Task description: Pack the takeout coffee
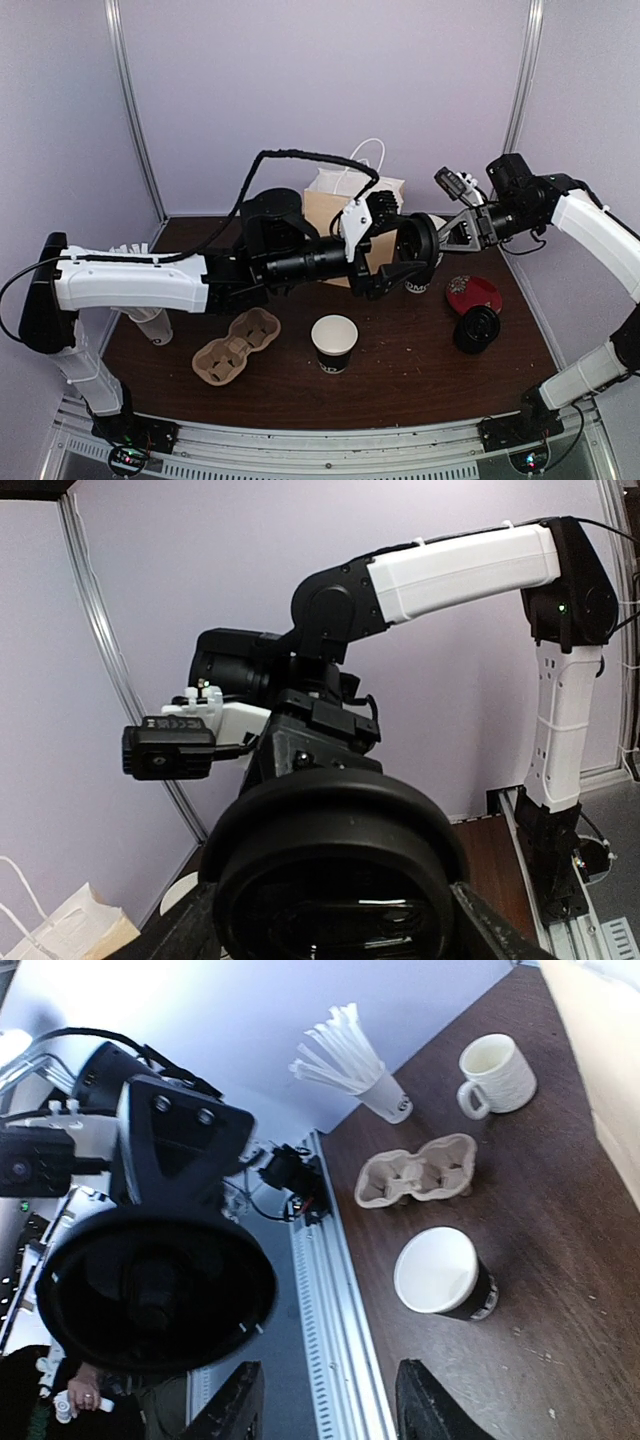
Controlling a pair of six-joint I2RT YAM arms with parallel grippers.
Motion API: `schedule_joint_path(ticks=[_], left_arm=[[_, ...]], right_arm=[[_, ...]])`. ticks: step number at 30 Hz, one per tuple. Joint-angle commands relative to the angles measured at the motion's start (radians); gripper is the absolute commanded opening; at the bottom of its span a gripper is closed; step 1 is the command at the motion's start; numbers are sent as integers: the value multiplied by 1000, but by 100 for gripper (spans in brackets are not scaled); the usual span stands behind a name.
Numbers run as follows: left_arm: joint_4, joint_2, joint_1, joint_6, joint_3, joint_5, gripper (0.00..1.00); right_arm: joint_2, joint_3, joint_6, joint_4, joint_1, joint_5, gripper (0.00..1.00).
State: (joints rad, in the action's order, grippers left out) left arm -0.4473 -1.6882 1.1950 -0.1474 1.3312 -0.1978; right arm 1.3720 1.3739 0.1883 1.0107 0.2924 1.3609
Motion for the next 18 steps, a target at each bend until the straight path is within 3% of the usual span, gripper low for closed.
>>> schedule_joint_path(ticks=[1, 5, 11, 18], left_arm=[[320, 85, 5, -78, 34, 96, 76], [762, 48, 4, -77, 188, 246, 75], [1193, -40, -5, -16, 368, 296, 75], [1353, -129, -40, 29, 469, 245, 75]], right_arm=[[-63, -51, 68, 36, -44, -225, 51], [-101, -112, 87, 15, -48, -472, 53], [-146, -182, 102, -8, -48, -581, 54], [-152, -199, 104, -12, -48, -576, 54]])
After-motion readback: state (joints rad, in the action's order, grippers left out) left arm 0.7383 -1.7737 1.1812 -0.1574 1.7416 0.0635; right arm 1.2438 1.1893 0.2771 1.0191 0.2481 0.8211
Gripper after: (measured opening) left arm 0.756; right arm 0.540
